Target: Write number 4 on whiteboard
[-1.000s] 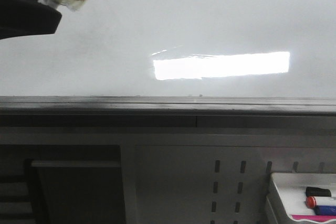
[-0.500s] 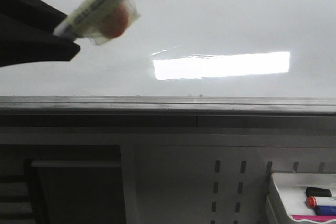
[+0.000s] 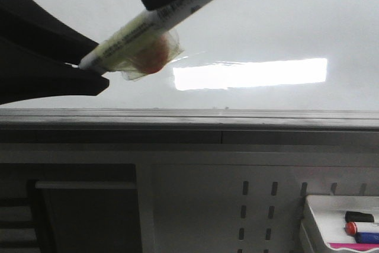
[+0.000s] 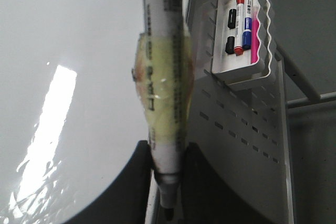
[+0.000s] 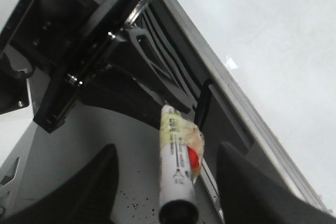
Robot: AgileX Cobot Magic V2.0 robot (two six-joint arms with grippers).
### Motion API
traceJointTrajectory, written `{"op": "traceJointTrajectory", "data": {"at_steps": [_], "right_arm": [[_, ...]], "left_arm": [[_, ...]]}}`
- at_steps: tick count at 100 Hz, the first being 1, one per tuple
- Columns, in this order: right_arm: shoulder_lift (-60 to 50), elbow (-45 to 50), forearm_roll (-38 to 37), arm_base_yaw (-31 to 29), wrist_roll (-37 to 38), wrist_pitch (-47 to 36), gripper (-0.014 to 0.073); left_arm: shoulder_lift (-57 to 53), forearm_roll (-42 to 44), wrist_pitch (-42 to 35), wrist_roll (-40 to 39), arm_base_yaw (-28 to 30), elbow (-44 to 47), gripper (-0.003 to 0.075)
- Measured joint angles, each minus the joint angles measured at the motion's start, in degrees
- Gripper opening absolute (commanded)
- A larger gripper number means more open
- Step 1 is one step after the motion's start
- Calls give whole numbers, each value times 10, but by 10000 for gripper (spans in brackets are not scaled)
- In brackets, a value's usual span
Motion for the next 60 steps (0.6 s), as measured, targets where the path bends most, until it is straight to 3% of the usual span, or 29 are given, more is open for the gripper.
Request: {"op": "traceJointTrajectory", "data": {"at_steps": [12, 32, 52, 60], "right_arm": [[3, 0, -1, 0, 0, 0, 363], [3, 0, -9, 0, 0, 0, 260], [3, 0, -10, 0, 0, 4, 244], [3, 0, -10, 0, 0, 5, 169]], "left_arm": [[0, 0, -7, 0, 0, 0, -20], [0, 2, -29, 0, 0, 0, -20], [0, 2, -29, 0, 0, 0, -20], [0, 2, -29, 0, 0, 0, -20]]}}
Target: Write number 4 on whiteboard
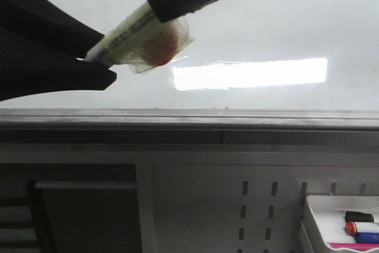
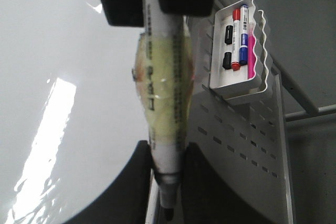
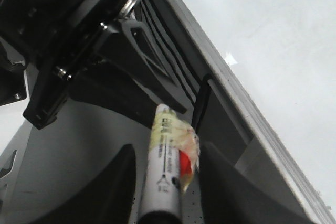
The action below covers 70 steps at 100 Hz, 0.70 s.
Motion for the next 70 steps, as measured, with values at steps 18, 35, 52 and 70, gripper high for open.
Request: {"op": "traceJointTrajectory", "data": {"at_steps": [18, 35, 52, 70], "right_arm": [[0, 0, -2, 0, 0, 3, -66], [0, 0, -4, 0, 0, 3, -66], [0, 0, -3, 0, 0, 4, -66], [4, -1, 11, -10, 0, -4, -66]], "left_arm": [[0, 0, 0, 0, 0, 0, -20], [0, 0, 0, 0, 0, 0, 69], [-1, -22, 9, 0, 0, 0, 326], [-46, -114, 97, 0, 0, 0, 356]]}}
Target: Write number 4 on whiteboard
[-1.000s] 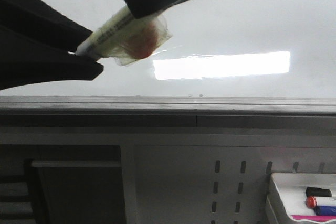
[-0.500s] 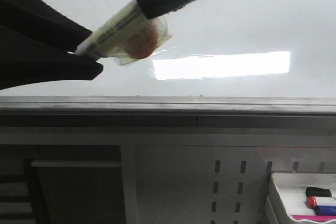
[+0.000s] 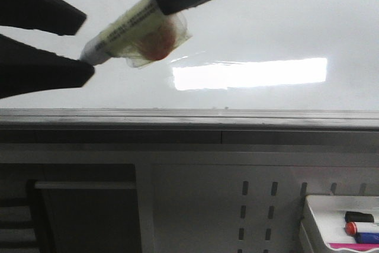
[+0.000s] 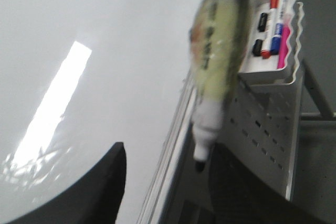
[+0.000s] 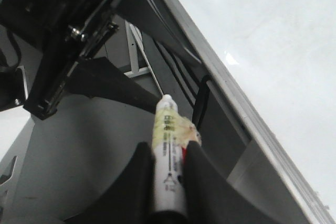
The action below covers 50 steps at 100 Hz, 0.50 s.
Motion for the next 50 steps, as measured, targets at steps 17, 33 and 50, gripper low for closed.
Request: {"op": "traceJointTrajectory", "data": {"at_steps": [17, 33, 50], "right_arm": [[37, -13, 13, -23, 2, -1, -66], [102, -83, 29, -39, 2, -19, -64], [150, -138, 29, -72, 2, -43, -64]], "left_arm": [[-76, -141, 91, 0, 20, 0, 356], [-148, -252, 115, 0, 57, 0, 356], [-189, -280, 116, 0, 107, 0, 356]]}}
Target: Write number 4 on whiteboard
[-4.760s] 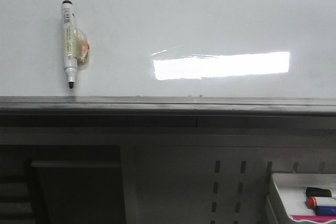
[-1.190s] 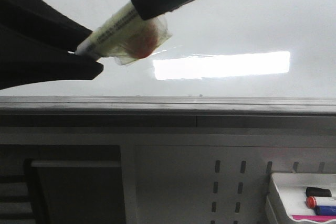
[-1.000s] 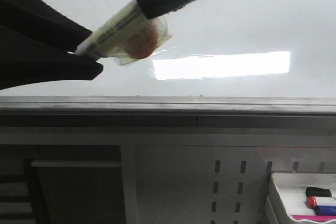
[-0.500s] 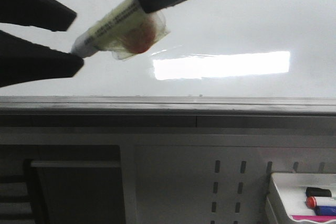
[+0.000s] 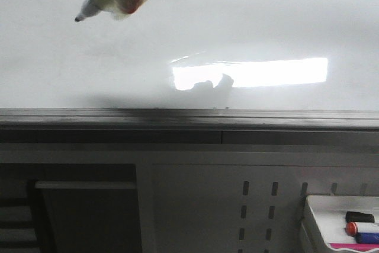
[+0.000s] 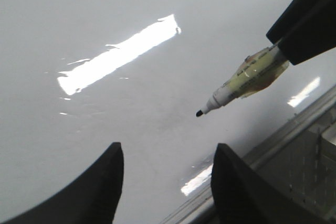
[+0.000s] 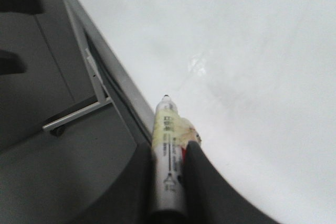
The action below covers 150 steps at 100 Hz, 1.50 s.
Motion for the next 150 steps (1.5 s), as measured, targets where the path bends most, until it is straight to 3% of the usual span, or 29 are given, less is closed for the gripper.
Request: {"op": "traceJointTrajectory", "data": {"at_steps": [21, 40, 102, 131, 150], "right_arm": [[61, -71, -1, -57, 0, 27, -64], [90, -101, -1, -70, 0, 39, -64], [111, -47, 15, -56, 0, 50, -64], [53, -14, 10, -115, 2, 88, -64], [45, -17, 3, -116, 2, 106, -64]], "left_arm": [[-4, -44, 0, 0, 54, 0, 356], [-4, -48, -10, 0, 60, 0, 356], [-4, -49, -14, 0, 60, 0, 355], [-4, -50, -14, 0, 60, 0, 355], [-4, -50, -14, 0, 60, 0, 355]]}}
